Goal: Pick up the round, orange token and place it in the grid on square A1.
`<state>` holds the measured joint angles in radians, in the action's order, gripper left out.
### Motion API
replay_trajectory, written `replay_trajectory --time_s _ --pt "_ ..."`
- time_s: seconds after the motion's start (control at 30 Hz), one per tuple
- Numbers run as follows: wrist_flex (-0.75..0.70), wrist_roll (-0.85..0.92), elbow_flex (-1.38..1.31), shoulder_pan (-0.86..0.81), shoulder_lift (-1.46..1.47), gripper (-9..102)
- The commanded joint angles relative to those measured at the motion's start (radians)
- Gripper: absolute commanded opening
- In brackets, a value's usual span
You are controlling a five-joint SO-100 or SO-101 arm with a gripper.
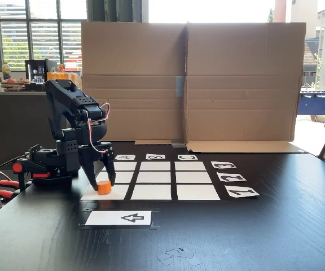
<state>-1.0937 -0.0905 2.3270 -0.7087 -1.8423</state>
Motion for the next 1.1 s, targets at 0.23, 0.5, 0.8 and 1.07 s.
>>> replay_trajectory --time_s 0.23,0.5,0.8,1.07 --pt "0.008 0.008 0.000 0.017 0.020 0" --pt "0.017 0.011 0.017 0.017 0.020 8" --pt "0.048 0.029 0.055 -0.012 0.000 25" --pt "0.130 0.029 0.066 -0.044 -0.026 32"
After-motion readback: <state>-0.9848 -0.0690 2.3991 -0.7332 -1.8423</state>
